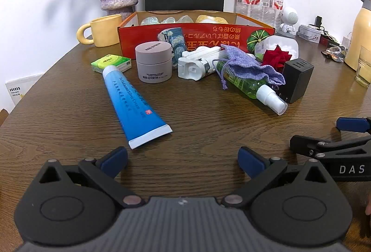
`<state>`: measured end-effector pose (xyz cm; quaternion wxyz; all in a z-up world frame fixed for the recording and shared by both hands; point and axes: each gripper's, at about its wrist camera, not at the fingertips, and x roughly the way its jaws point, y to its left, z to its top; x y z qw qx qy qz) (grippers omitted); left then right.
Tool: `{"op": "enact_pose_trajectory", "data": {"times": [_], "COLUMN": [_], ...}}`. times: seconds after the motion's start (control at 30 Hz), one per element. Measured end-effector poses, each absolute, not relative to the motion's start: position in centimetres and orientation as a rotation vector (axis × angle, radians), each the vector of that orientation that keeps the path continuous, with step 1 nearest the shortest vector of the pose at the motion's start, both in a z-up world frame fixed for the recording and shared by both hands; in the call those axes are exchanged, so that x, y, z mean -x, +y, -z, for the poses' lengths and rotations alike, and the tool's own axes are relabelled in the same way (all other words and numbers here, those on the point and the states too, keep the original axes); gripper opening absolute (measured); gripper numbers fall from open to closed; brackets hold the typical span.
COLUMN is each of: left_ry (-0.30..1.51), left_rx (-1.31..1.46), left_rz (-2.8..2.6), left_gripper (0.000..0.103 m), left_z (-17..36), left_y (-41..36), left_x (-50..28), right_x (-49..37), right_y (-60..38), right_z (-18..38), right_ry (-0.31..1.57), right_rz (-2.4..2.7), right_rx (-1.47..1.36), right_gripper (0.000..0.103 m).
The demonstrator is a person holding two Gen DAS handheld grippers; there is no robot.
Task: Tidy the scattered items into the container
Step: 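Withdraw both tools from the box back over the table, then grasp the blue toothpaste tube with the left tool while the right tool grasps the green spray bottle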
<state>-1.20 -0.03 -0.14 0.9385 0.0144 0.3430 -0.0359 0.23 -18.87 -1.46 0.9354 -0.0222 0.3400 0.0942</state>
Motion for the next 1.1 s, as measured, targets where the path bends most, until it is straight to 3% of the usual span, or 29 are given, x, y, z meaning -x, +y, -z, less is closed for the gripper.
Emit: {"op": "enact_pose_trajectory", "data": {"times": [0.8,0.93,1.1], "left_ry": [0.699,0.609,0.649], "left_rx": [-0.030,0.017,0.093], "left_rz": [0.072,0.071,-0.025], "left_gripper": [0.103,0.103,0.103], "left_z": [0.1,-1.2,-2.2], "left_y": [0.0,1.1,3.5], "left_x": [1.1,1.4,-3.3], "right_x": [-0.1,-0.1,-0.1], "right_y": [-18.9,-18.9,-18.9], "right_z": [1.4,1.4,1.3], "right_ry": [0.696,0.696,0.696], "right_rz": [-0.192,-0.192,-0.194], "right_rx": [0.047,0.047,0.051], "right_gripper": [0.103,0.103,0.103]}}
